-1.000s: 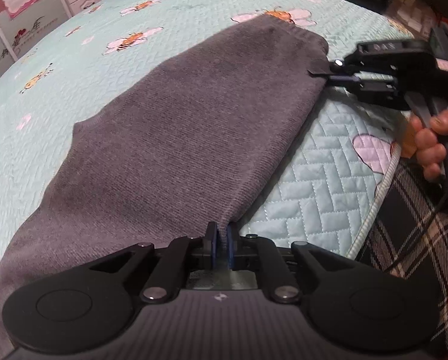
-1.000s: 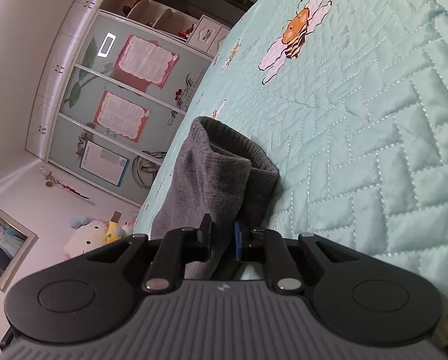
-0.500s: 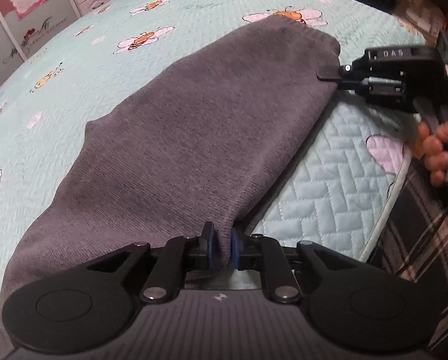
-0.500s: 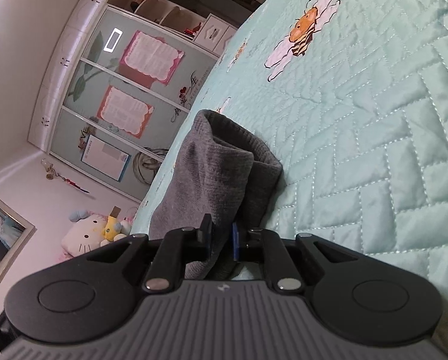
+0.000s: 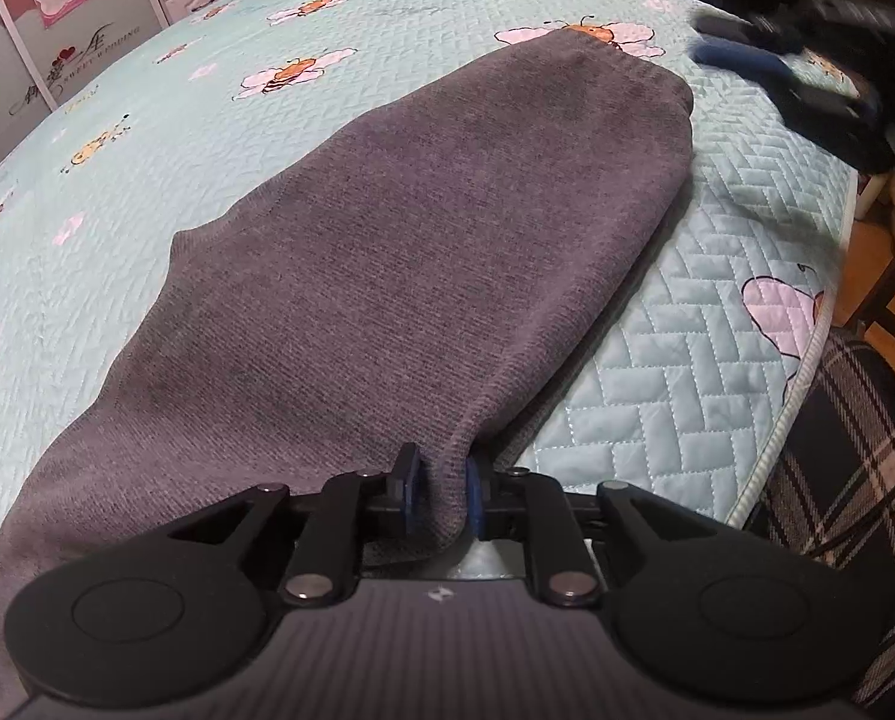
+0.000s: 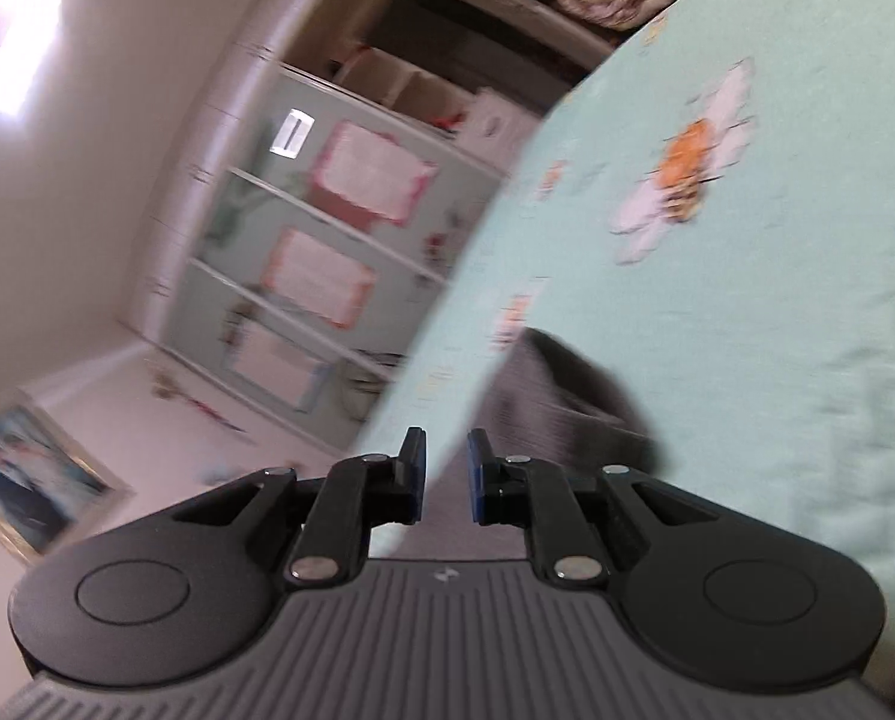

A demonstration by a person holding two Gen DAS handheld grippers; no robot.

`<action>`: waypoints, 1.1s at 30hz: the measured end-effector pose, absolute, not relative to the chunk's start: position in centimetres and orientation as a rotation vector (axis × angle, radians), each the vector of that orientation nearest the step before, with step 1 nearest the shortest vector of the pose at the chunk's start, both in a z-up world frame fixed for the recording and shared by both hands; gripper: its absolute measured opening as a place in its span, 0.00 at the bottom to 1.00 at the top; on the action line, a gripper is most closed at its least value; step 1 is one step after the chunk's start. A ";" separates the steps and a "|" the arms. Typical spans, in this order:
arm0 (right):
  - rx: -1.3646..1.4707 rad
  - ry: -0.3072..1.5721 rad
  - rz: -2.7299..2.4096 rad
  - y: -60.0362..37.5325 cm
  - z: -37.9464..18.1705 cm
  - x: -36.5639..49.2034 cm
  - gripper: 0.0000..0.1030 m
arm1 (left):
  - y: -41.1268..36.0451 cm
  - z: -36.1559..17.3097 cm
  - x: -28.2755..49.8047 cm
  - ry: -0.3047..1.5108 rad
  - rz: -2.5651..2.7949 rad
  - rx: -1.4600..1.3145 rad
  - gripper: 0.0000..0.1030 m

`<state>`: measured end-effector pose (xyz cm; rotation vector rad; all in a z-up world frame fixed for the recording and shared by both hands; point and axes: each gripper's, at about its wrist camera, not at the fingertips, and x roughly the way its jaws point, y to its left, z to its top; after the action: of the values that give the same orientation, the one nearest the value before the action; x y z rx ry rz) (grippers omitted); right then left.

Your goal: Fold clothes

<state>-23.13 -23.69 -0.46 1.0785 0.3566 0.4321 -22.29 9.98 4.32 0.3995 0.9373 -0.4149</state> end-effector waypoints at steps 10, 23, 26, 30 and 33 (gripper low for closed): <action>1.102 0.487 0.337 -22.1 -4.6 -19.7 0.00 | 10.3 4.2 -22.0 0.945 -0.408 0.399 0.29; 0.997 0.506 0.322 -20.8 -3.3 -19.9 0.08 | 12.3 5.7 -22.6 0.939 -0.414 0.280 0.40; 0.989 0.448 0.398 -20.6 -1.9 -20.2 0.08 | 13.0 6.1 -22.8 0.936 -0.414 0.233 0.40; 1.030 0.387 0.461 -21.2 -0.4 -19.2 0.17 | 13.4 6.7 -23.1 0.929 -0.419 0.194 0.43; 1.000 0.404 0.442 -21.1 -0.3 -17.5 0.25 | 13.3 6.8 -23.3 0.924 -0.416 0.205 0.45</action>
<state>-17.50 -21.11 -0.26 0.9995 0.4045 0.4424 -23.27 13.31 6.79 0.2048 0.9238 -0.4164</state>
